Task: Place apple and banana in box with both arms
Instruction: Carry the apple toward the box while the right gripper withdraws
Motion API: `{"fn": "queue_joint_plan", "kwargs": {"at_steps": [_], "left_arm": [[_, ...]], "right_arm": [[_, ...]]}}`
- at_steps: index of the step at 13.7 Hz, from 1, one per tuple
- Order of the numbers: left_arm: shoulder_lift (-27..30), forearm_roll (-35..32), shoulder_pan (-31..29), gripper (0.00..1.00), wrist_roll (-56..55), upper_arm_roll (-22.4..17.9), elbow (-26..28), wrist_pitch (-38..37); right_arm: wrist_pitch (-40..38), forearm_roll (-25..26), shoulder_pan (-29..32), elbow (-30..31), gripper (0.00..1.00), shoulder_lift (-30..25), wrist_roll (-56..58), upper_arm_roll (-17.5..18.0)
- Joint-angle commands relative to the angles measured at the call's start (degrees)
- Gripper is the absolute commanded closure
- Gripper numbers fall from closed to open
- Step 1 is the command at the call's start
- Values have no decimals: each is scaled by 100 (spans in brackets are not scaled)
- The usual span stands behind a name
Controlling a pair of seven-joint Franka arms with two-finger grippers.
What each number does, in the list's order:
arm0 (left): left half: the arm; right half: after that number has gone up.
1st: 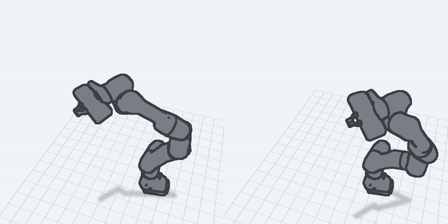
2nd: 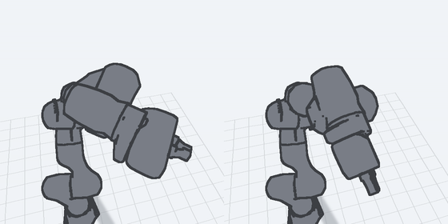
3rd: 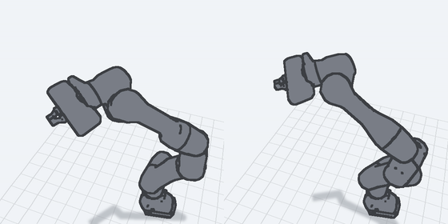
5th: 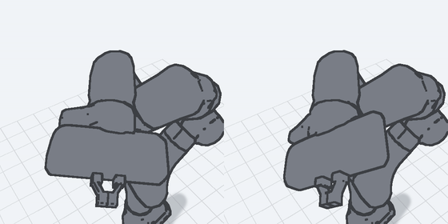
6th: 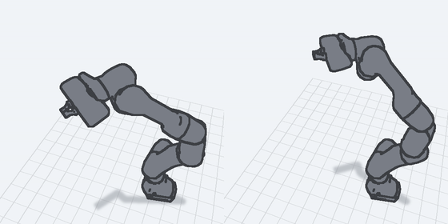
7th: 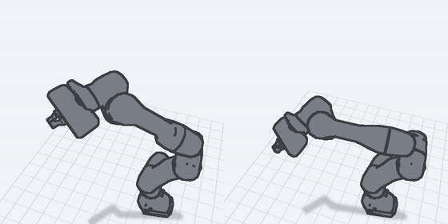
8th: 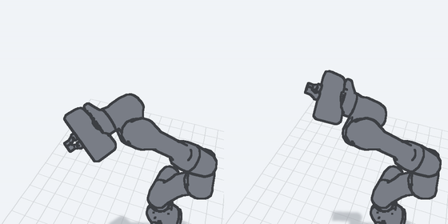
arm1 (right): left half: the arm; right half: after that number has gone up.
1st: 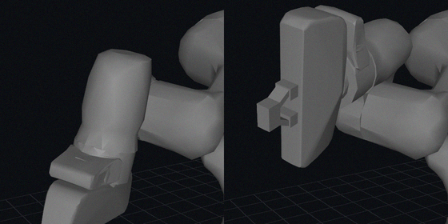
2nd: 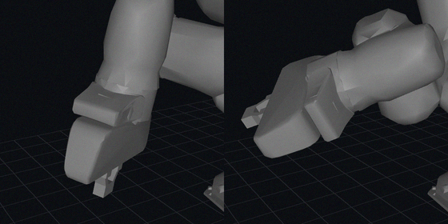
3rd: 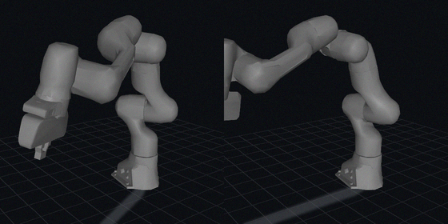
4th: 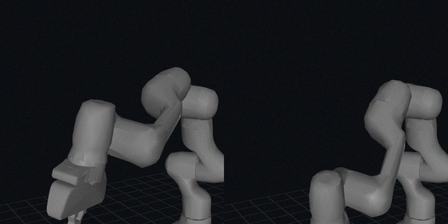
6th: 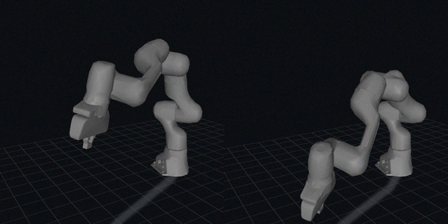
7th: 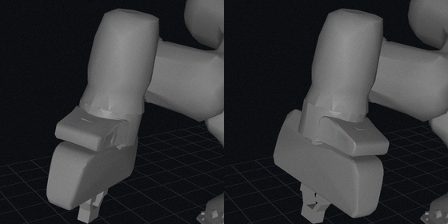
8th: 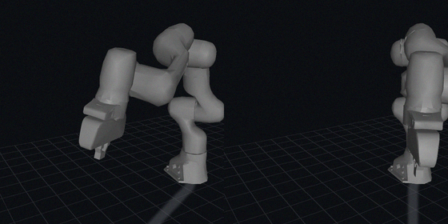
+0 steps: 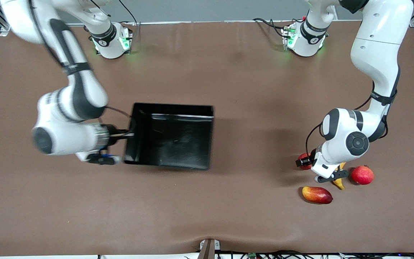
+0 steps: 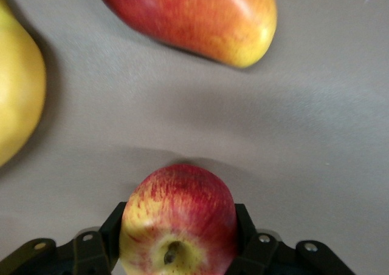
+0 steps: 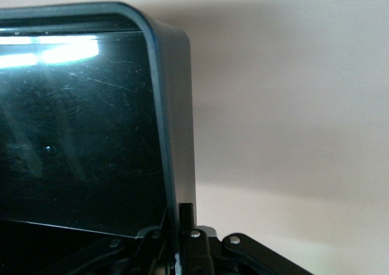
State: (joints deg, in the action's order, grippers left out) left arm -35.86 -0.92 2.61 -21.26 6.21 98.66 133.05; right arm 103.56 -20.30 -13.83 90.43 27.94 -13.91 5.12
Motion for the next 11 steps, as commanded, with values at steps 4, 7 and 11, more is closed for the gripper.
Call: {"fn": "queue_joint_plan", "kwargs": {"at_steps": [4,7,11], "left_arm": [[1237,75,29,100,-72,73,127,-1297],[1905,75,20,100,-404,502,459,-1615],[2417,84,11,100,-1184,1240,1110,-1581]], "right_arm": [[1227,8,-1568,281,100,528,-920,-125],[1474,456,-1824,458,92,572,-981,-125],[1360,466,-1633,300,0,511,-1395,-125]]}}
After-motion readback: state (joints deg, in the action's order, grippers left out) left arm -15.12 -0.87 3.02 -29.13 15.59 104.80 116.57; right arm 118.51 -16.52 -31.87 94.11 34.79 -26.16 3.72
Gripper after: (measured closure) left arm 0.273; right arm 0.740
